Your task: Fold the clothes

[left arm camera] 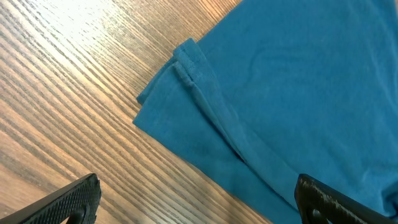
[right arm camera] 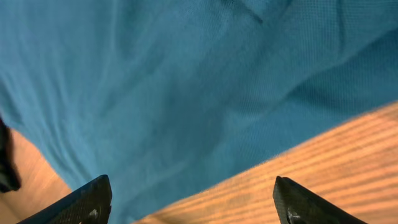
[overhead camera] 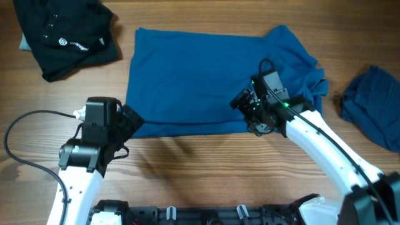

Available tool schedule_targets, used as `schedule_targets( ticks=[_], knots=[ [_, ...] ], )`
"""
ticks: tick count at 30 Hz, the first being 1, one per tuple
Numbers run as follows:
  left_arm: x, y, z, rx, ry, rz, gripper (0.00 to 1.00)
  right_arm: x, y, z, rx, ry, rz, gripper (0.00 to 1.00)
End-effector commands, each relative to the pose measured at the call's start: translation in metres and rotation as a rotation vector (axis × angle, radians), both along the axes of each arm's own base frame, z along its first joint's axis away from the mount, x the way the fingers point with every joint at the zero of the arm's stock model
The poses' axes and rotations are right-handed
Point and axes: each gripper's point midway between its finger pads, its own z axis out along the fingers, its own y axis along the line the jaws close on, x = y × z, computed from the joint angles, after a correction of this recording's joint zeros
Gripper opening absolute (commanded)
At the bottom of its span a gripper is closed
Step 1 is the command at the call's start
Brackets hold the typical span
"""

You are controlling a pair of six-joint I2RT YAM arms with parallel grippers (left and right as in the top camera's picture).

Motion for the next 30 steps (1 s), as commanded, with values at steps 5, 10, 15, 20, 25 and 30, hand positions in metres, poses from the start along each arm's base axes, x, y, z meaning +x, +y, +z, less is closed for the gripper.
schedule_targets(
  ticks=[5,10,15,20,25,30],
  knots=[
    [0.000,0.005,0.005,0.021,-0.005,0.004,1.00,0.006,0.000,-0.040,-0.041,0.071,-0.030,0.80],
    [0.000,0.005,0.001,0.023,0.013,0.004,1.00,0.007,-0.001,-0.053,-0.055,0.092,-0.033,0.80],
    [0.000,0.005,-0.004,0.025,0.035,0.004,1.00,0.014,0.001,-0.060,-0.056,0.079,-0.034,0.79],
    [0.000,0.005,-0.008,0.027,0.055,0.004,1.00,0.024,0.005,-0.061,-0.044,0.045,-0.034,0.69],
    [0.000,0.005,-0.010,0.027,0.064,0.004,1.00,0.029,0.001,-0.061,-0.066,0.024,-0.048,0.54],
    [0.000,0.005,-0.010,0.027,0.064,0.004,1.00,0.036,-0.001,-0.059,-0.077,-0.010,-0.058,0.28]
  ],
)
